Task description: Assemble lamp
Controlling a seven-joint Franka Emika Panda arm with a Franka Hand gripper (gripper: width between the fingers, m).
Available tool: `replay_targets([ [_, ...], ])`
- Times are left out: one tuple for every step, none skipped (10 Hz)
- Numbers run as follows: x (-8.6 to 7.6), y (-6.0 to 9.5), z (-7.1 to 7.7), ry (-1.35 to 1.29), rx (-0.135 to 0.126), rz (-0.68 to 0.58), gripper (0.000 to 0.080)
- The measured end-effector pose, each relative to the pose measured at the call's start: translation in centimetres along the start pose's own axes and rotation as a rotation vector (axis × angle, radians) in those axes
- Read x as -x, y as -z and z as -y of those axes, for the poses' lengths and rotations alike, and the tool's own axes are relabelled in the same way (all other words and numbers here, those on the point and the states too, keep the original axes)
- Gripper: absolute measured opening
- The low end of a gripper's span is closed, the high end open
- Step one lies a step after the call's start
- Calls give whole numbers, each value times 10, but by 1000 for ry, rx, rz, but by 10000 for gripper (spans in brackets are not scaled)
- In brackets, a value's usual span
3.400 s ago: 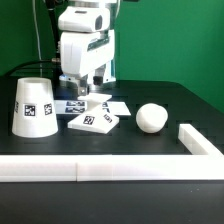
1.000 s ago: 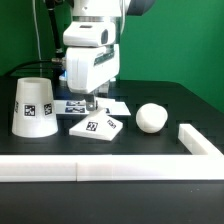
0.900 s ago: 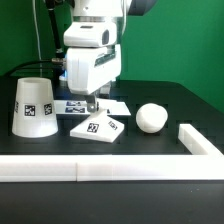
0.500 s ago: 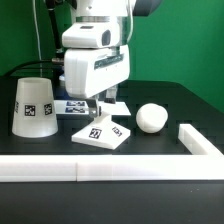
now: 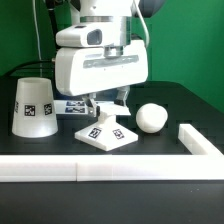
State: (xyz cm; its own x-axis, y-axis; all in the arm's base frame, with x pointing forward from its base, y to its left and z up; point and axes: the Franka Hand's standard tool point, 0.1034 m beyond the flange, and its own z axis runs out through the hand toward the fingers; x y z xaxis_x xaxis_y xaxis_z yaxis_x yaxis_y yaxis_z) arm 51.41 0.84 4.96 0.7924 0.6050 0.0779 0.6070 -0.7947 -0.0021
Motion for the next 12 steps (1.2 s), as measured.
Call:
replay_targets([
  [-11,-1,-2,-103,2,-12,535],
  [-25,-1,0,-211,1,-23,535],
  [-39,-1,6,-287,1,-32,535],
  [-49,-2,12,-417,-5,-39,535],
  [-61,-2,19,-531,-10,-46,535],
  [-72,-3,24,-624,-11,-50,535],
  [-80,-4,25,-619,-10,-56,535],
  [-86,-4,25,-615,-10,-67,535],
  [-92,-5,25,-609,-9,-78,535],
  [-98,-7,24,-600,-7,-92,535],
  [-102,-8,23,-584,-7,-98,535],
  [-109,-9,21,-560,-6,-108,535],
])
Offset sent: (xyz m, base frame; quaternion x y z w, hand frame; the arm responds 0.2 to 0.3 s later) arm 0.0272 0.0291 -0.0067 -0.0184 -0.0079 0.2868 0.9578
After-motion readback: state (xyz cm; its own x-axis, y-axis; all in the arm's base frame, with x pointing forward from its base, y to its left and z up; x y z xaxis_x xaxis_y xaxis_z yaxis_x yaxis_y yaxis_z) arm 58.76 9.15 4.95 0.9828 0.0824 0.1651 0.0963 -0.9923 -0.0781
